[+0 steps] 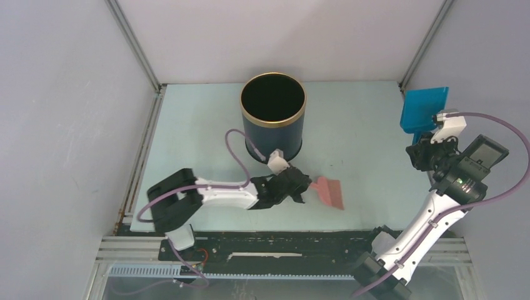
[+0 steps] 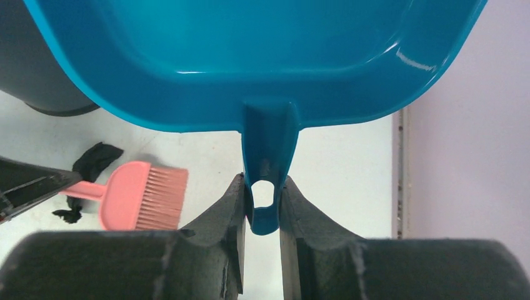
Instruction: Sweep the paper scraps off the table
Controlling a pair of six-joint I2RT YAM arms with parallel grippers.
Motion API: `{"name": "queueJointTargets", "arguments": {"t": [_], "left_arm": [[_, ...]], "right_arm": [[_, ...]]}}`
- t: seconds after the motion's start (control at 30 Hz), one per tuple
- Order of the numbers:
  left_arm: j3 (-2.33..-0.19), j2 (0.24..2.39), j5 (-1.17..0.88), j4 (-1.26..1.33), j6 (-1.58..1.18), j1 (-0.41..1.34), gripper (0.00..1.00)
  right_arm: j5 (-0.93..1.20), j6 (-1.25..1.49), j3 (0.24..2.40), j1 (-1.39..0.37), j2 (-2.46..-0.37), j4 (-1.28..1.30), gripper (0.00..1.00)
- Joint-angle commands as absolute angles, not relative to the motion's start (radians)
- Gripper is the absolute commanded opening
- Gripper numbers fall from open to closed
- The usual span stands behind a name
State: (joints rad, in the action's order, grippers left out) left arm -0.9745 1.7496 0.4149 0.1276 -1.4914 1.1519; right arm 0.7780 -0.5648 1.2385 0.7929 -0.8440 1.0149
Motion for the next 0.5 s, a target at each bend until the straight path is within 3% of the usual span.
{"name": "queueJointTargets", "arguments": {"t": [0.0,0.27,0.47], "left_arm": [[-0.844,1.560,0.540,0.008,-1.436,1.189,0.00],[-0.765,1.301,0.686,-0.273,-1.360,1.270,0.00],[-0.704,1.006,0.800,-0.466,-1.240,1.273,0.00]], "right_arm": [[0.826,-0.530,1.274,0.763,-0.853,1.020,0.00],[0.762,-0.565,1.272,0.671,-0.862,1.042,0.00],[0.656,-0.688,1.245,0.464,-0.874,1.118,0.00]]}}
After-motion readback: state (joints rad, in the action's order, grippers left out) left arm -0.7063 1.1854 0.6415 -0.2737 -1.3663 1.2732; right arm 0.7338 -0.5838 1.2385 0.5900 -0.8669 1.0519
